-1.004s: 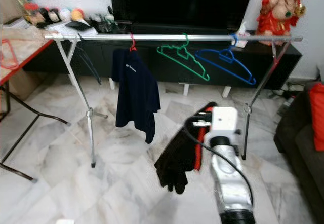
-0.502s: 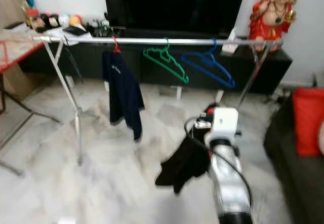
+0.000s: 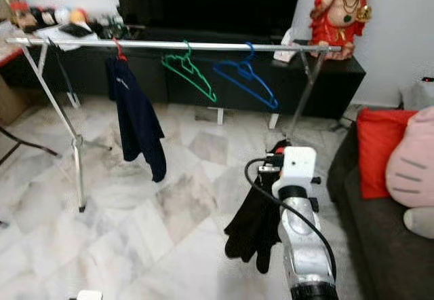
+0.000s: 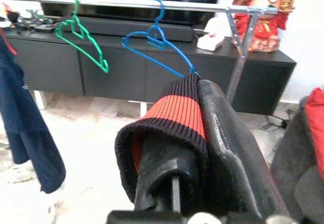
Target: Hang hanger
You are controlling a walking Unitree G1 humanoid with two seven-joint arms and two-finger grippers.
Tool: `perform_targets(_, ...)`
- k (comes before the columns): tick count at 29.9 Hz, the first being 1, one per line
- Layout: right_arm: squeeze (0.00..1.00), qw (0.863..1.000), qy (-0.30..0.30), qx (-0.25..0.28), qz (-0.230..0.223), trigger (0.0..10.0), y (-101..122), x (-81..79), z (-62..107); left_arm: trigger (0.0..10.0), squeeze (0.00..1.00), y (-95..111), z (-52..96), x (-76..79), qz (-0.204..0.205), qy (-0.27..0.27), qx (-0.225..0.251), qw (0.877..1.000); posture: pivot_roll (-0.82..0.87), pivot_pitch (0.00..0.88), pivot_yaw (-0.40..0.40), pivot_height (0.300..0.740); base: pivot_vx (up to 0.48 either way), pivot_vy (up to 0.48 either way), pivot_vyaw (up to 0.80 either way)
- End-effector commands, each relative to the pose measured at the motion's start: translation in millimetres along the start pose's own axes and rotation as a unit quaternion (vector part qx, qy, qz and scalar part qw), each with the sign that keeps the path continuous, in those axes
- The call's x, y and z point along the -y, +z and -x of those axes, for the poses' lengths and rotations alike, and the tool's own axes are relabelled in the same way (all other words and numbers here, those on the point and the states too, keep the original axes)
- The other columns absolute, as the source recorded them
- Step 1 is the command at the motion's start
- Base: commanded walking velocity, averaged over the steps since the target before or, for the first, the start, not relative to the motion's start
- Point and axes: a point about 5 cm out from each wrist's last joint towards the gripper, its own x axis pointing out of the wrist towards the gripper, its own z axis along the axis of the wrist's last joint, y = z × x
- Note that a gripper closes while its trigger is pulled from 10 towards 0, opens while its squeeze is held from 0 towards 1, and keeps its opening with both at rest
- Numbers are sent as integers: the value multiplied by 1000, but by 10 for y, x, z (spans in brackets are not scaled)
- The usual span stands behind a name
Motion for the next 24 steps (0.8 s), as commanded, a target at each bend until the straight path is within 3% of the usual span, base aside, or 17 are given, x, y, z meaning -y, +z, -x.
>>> perform_targets(1, 0, 1000, 2, 9, 0, 10000, 25, -3, -28, 10000, 0, 722, -77, -86, 1, 17, 173, 985, -5, 0, -36, 740, 0, 0, 0)
perform_targets(2, 0, 1000, 1, 5, 1, 10000, 6, 5, -25, 10000, 0, 885, -49, -115, 2, 23, 217, 976, -4, 0, -37, 740, 0, 0, 0)
perform_targets(7, 0, 1000, -3, -10, 0, 10000, -75, 41, -12, 10000, 0, 1198, 50, -235, 1, 48, 307, 950, -1, 0, -42, 740, 0, 0, 0)
perform_targets(8, 0, 1000, -3, -10, 0, 10000, -75, 41, -12, 10000, 0, 1198, 50, -235, 1, 48, 307, 950, -1, 0, -42, 740, 0, 0, 0)
perform_targets(10, 0, 1000, -3, -23, 2, 10000, -155, 49, 7, 10000, 0, 1469, 214, -287, 8, 57, 377, 924, -1, 0, -44, 740, 0, 0, 0)
perform_targets(13, 0, 999, -2, -32, 3, 10000, -203, 53, 13, 10000, 0, 1552, 287, -277, 4, 53, 394, 917, -1, 0, -45, 740, 0, 0, 0)
perform_targets(17, 0, 997, -7, -72, 5, 10000, -427, 99, 58, 10000, 0, 1778, 479, -167, 5, 31, 441, 897, 7, 0, -49, 740, 0, 0, 0)
perform_targets(24, 0, 997, -10, -74, -3, 10000, -433, 95, 42, 10000, 0, 1823, 486, -135, 6, 28, 436, 899, 7, 0, -49, 740, 69, 0, 0)
